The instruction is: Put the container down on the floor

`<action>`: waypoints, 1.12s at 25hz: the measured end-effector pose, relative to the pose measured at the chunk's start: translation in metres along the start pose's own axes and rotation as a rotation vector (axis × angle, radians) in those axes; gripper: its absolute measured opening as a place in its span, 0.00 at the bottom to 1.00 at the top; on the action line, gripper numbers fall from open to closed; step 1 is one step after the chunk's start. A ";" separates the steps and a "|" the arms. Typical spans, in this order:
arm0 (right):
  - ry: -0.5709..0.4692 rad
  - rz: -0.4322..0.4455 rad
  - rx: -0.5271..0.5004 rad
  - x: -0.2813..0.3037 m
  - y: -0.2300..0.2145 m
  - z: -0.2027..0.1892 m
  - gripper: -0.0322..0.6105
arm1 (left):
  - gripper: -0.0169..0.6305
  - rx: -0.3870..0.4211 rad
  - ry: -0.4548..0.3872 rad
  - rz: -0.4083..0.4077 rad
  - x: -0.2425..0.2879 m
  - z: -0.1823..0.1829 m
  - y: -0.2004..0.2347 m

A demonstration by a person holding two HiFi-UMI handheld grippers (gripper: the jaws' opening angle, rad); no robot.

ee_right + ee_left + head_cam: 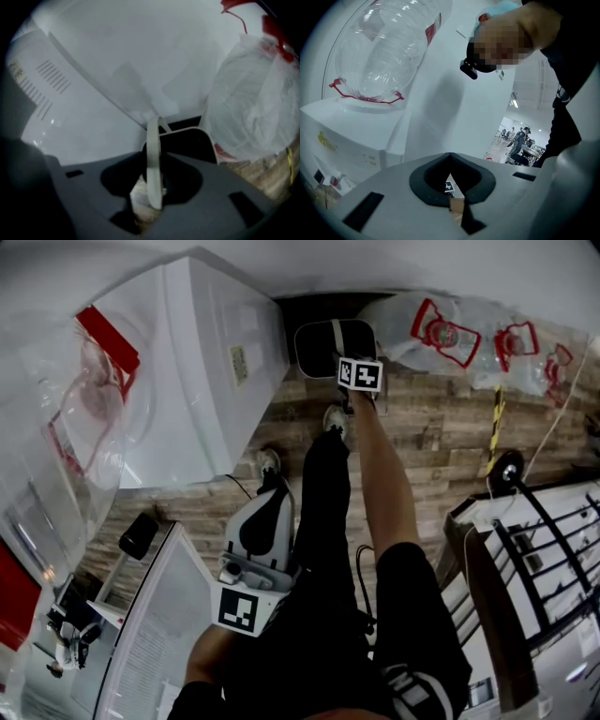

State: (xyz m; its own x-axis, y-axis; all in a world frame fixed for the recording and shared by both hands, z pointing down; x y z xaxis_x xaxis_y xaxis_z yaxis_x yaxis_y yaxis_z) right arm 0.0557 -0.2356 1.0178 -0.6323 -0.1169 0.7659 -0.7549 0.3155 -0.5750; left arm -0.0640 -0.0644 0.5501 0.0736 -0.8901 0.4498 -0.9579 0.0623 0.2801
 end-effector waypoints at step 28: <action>-0.202 -0.014 -0.002 -0.199 0.161 -0.009 0.15 | 0.07 0.054 -0.162 -0.161 -0.120 0.109 0.000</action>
State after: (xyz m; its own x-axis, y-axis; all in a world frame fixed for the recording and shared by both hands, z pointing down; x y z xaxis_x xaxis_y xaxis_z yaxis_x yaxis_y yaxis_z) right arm 0.0614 -0.1536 0.7758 -0.6438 -0.3077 0.7006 -0.7637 0.3147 -0.5636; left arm -0.1034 -0.0064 0.4038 0.1852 -0.9477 0.2600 -0.9514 -0.1066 0.2890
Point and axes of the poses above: the fingertips, and each gripper's own axes: x forward along the fingers, y to its left, z out of its top, the point moved 6 cm from there along -x, backward along the fingers, and after that the axes turned 11 degrees about z, right-handed, at the moved point
